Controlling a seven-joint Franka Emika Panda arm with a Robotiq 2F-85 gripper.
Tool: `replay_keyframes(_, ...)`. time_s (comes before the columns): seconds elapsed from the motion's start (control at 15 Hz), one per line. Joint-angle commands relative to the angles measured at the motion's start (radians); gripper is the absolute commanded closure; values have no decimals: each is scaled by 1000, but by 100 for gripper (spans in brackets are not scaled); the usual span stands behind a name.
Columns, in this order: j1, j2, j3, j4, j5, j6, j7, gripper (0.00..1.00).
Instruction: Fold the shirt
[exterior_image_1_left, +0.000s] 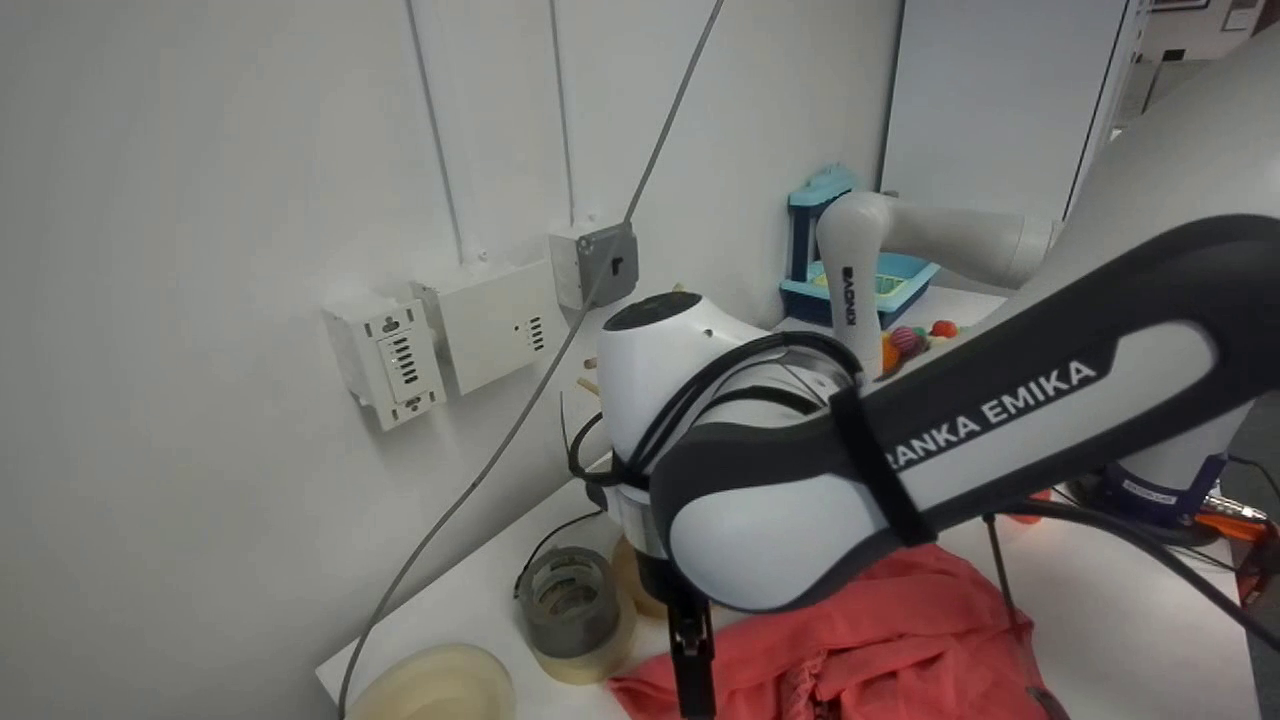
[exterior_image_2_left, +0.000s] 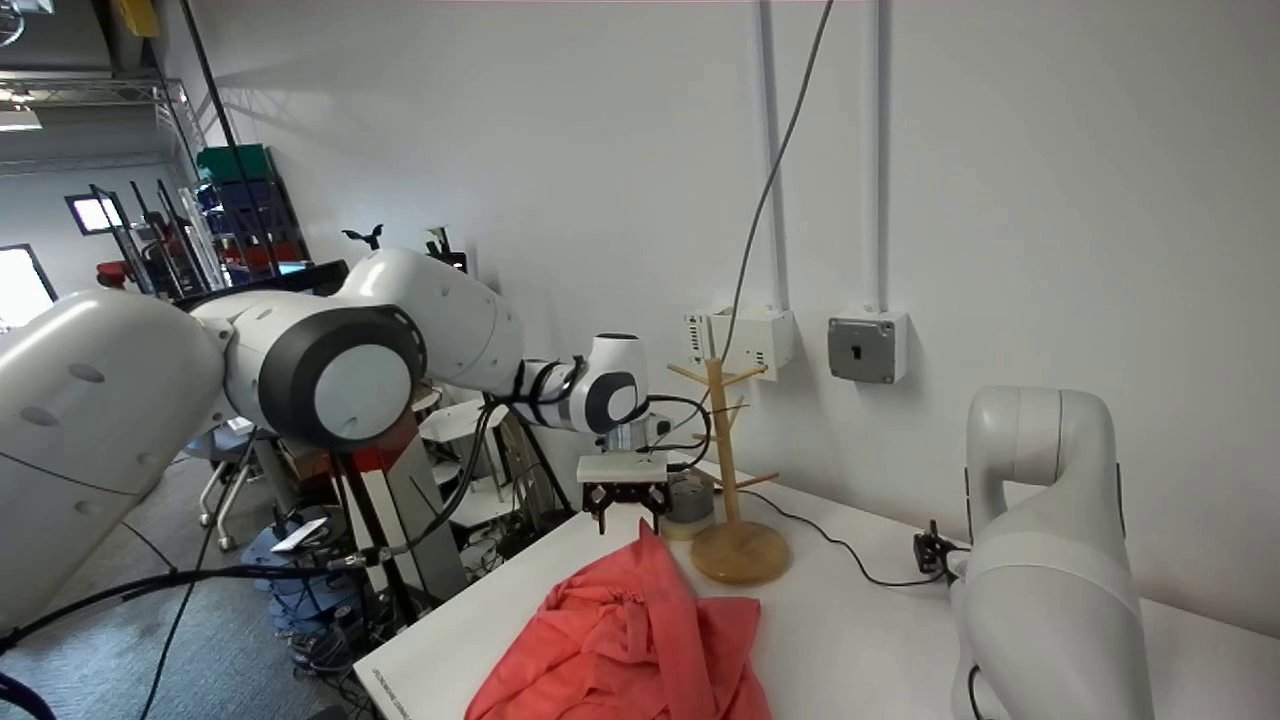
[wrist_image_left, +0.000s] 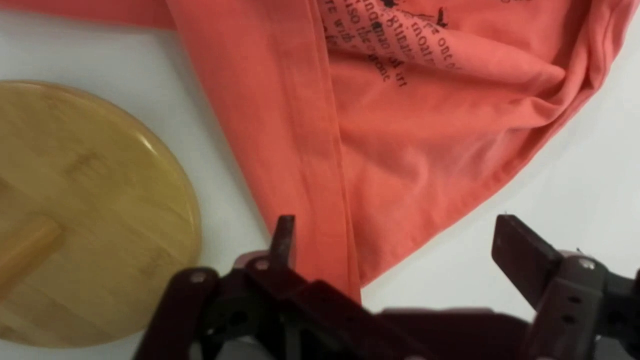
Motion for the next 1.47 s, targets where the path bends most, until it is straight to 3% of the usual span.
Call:
replay_keyframes(0.0,37,64,-17,102,-65,-33,-24,0)
replay_keyframes(0.8,-12,33,-21,53,-50,119,23,0)
replay_keyframes(1.4,-29,-133,30,-128,-23,22,-5,0)
